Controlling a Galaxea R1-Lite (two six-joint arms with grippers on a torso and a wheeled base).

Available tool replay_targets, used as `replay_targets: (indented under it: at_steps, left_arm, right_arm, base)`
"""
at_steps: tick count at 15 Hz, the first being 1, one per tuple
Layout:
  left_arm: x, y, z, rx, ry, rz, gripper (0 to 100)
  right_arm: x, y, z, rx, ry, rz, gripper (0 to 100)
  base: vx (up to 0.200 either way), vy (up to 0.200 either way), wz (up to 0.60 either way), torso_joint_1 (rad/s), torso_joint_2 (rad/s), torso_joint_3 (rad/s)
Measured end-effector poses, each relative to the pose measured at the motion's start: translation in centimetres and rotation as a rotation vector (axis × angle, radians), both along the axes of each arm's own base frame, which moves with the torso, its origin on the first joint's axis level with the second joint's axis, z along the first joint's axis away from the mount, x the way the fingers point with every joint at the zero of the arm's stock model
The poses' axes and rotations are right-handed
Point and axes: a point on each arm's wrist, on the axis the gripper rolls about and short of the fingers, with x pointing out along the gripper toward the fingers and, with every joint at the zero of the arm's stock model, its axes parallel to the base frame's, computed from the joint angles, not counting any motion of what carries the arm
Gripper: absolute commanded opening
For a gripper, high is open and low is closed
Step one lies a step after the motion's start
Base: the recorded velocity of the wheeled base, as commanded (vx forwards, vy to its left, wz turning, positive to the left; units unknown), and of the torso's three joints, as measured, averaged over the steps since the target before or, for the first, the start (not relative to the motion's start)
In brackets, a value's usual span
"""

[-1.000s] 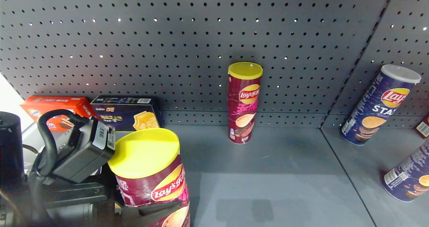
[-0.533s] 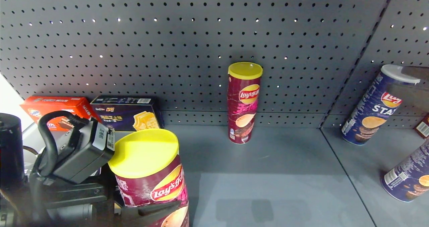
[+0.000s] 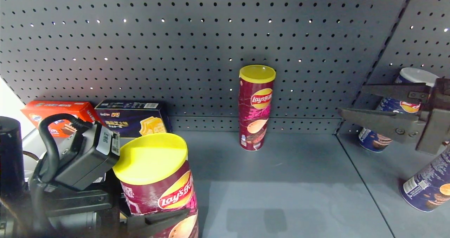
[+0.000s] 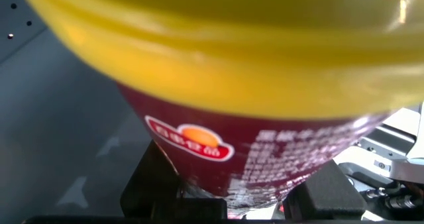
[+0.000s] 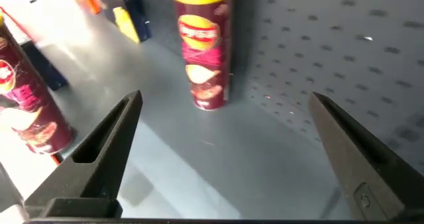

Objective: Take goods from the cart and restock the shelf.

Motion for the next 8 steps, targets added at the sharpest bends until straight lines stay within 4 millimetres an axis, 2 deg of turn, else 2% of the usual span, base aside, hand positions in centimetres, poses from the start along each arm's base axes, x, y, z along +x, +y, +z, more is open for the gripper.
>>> replay_targets:
  at_steps: [4, 8]
  left_arm:
    - [0.1, 0.1, 0.0, -0.001, 0.001, 0.007, 0]
    - [0.1, 0.1, -0.1, 0.000, 0.003, 0.008, 0]
  right_arm:
    - [1.9, 3.2, 0.1, 0.006, -0.008, 0.012, 100]
    - [2.7, 5.9, -0.8, 0.014, 0.050, 0.012, 100]
  base:
    - [0.000, 0.000, 0.00, 0.000, 0.00, 0.000]
    - [0.000, 0.000, 0.00, 0.000, 0.00, 0.000]
